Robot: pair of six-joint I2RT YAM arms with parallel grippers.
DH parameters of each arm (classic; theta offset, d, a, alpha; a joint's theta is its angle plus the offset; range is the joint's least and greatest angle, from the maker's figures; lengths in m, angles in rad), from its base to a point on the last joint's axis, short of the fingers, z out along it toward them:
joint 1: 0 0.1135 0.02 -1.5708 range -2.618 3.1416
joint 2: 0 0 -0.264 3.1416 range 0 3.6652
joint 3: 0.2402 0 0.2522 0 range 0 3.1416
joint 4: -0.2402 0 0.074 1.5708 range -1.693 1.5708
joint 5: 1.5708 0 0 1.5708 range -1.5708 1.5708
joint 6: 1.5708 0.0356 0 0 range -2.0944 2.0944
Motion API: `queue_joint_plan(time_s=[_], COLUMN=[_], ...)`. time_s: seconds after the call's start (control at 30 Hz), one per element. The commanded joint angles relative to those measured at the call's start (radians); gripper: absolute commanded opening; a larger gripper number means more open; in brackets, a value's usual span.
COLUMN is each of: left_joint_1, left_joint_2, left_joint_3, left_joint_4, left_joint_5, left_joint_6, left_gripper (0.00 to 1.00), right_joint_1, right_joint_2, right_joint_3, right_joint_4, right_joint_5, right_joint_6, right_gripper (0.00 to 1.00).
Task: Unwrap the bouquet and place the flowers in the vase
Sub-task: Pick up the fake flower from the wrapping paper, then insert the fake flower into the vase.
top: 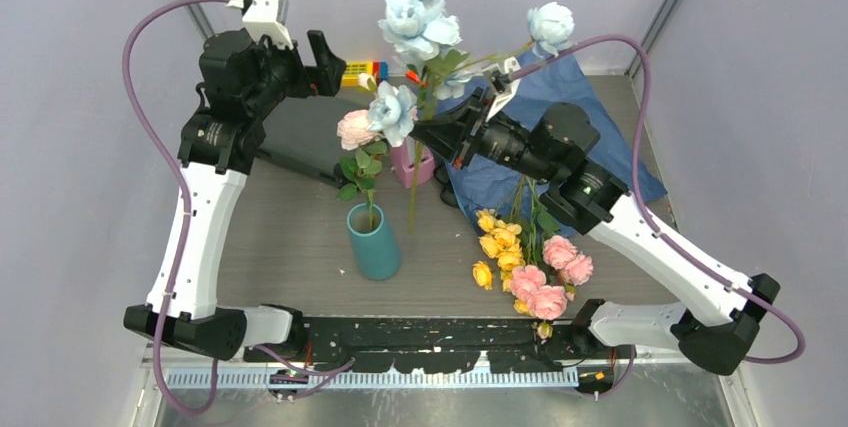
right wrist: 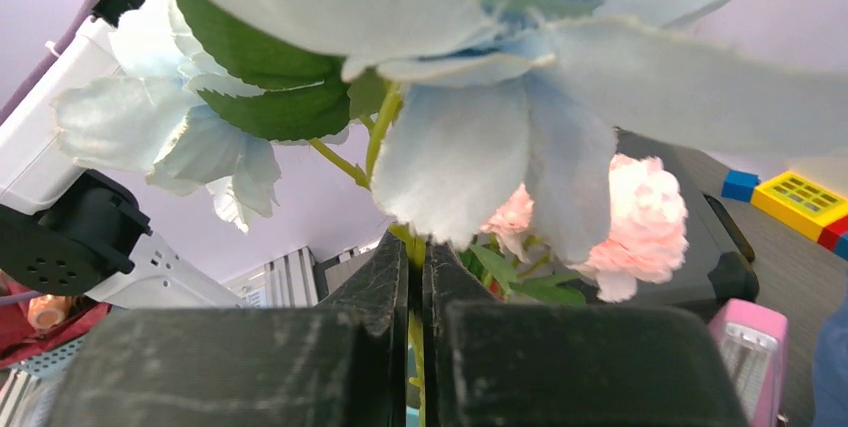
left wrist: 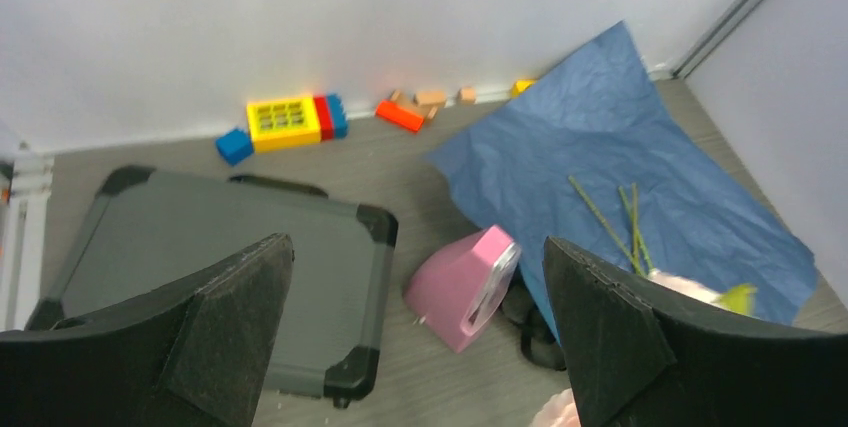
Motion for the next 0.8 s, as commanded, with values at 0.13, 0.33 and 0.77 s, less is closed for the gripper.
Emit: queue_joint_plan(time_s=[0.13, 0.33, 0.77], left_joint_1=[0.038, 0.040, 0.041], left_joint_2=[-0.105, -0.161, -0.265], left_joint_3=[-0.150, -0.250, -0.343], left_joint_4=[0.037, 0.040, 0.020], left_joint_5=[-0.092, -0.110, -0.185], left_joint_6=[-0.010, -0.007, 0.002], left_gripper=[0.98, 0.99, 0.99], right_joint_1=[0.100, 0.120, 0.137], right_joint_2=[0.109, 0.194, 0.283], right_joint_3=[0.131, 0.187, 0.162], right_joint_4=[0.138, 0.183, 0.229], right_joint_5=[0.062, 0.046, 0.034], right_joint_6=[-0.117, -0.118, -0.130], right_gripper=[0.00, 0.00, 0.00])
